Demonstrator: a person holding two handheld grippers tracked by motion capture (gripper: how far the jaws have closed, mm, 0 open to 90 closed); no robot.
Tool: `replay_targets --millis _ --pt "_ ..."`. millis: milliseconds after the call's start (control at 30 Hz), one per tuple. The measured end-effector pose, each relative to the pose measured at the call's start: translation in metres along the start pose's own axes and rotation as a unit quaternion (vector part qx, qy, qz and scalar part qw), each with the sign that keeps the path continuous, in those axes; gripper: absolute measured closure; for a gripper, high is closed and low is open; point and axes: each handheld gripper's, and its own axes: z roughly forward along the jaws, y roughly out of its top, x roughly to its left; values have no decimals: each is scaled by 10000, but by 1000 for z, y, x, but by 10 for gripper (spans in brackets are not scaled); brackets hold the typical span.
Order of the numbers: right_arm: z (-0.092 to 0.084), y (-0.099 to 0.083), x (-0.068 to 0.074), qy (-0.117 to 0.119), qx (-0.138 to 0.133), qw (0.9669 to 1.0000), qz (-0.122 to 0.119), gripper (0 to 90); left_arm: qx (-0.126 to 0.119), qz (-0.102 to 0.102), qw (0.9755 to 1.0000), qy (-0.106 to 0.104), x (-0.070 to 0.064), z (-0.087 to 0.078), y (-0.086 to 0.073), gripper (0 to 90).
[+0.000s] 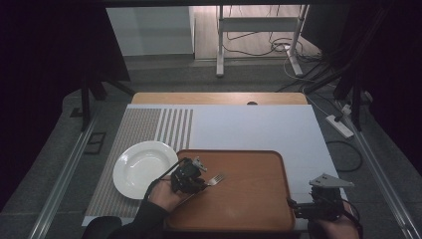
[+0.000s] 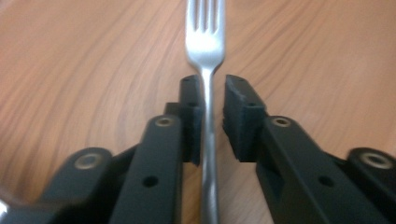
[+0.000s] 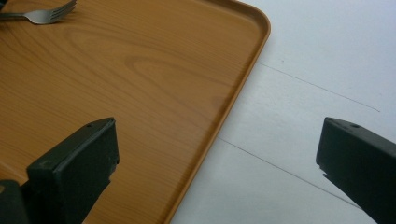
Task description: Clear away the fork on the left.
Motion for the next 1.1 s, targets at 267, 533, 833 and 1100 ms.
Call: replay_targets --millis 267,533,833,1100 --pt "0 0 1 -13 3 10000 -3 0 203 197 9996 22 -7 15 0 894" --pt "0 0 1 -12 14 10000 -10 0 202 -37 9996 206 2 13 -4 894" --pt "0 0 1 -12 8 10000 -6 0 200 -317 9988 305 16 8 -11 893" --pt "0 0 1 -13 8 10000 -3 0 209 -512 9978 373 27 3 -17 893"
